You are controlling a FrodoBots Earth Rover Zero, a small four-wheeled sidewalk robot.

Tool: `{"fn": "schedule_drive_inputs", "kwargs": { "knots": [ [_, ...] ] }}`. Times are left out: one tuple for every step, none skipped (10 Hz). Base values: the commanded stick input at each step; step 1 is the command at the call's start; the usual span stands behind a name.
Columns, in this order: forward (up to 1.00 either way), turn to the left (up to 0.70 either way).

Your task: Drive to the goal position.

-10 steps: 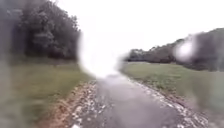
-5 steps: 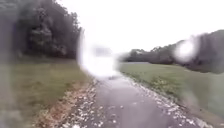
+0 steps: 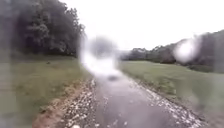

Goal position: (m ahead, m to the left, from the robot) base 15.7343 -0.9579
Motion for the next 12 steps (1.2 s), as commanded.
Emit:
{"fn": "schedule_drive_inputs", "kwargs": {
  "knots": [
    [0.85,0.0],
    [0.85,0.0],
    [0.85,0.0],
    [0.85,0.0],
    [0.85,0.0],
    [0.85,0.0],
    [0.85,0.0],
    [0.85,0.0],
    [0.85,0.0],
    [0.85,0.0],
    [0.85,0.0],
    [0.85,-0.03]
  ]
}}
